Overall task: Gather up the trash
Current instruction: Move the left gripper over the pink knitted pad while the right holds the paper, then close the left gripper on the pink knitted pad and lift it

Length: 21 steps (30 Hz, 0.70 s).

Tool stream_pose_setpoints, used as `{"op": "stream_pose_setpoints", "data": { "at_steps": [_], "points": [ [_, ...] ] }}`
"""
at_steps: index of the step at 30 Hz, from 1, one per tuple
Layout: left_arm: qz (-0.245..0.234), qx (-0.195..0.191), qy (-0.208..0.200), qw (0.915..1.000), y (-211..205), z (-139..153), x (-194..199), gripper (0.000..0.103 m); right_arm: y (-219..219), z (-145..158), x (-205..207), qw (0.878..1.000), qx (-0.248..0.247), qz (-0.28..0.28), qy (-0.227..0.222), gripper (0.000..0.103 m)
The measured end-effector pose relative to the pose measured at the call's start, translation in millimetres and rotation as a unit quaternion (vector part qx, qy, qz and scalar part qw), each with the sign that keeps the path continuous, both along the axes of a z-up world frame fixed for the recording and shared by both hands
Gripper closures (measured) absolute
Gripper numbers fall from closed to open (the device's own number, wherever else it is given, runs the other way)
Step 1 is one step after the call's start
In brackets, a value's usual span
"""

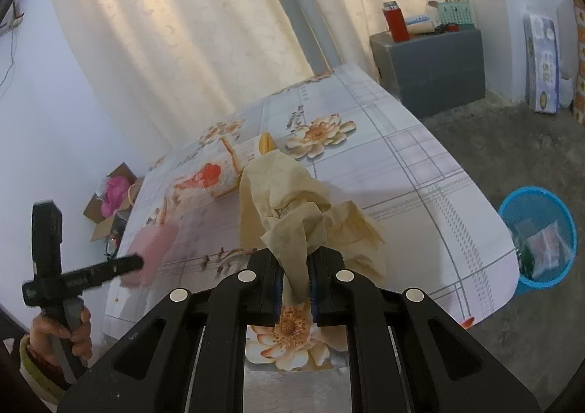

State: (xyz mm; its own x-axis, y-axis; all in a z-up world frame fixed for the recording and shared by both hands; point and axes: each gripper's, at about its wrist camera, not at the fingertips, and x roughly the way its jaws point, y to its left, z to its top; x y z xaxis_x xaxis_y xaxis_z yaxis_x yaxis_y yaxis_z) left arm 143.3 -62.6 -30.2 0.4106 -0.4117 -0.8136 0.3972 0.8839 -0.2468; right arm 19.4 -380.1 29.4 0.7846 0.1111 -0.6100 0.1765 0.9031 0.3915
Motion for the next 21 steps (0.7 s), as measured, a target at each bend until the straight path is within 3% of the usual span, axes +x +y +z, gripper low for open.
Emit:
{"op": "stream_pose_setpoints", "data": {
  "at_steps": [4, 9, 21],
  "points": [
    [0.014, 0.001, 0.012, 0.9998, 25.6, -10.3, -8.0, 0.029, 1.7, 0.3, 1.1, 1.000, 0.000, 0.004, 0.003, 0.093],
    [0.026, -0.032, 0.028, 0.9987, 43.8, -13.0, -18.7, 0.028, 4.9, 3.0, 4.0, 1.000, -0.002, 0.009, 0.000, 0.093],
    [0.037, 0.015, 0.028, 0.9988, 29.6, -22.8, -11.0, 0.019, 18.8, 5.6, 2.8, 1.000, -0.022, 0.014, 0.003, 0.093]
  ]
}}
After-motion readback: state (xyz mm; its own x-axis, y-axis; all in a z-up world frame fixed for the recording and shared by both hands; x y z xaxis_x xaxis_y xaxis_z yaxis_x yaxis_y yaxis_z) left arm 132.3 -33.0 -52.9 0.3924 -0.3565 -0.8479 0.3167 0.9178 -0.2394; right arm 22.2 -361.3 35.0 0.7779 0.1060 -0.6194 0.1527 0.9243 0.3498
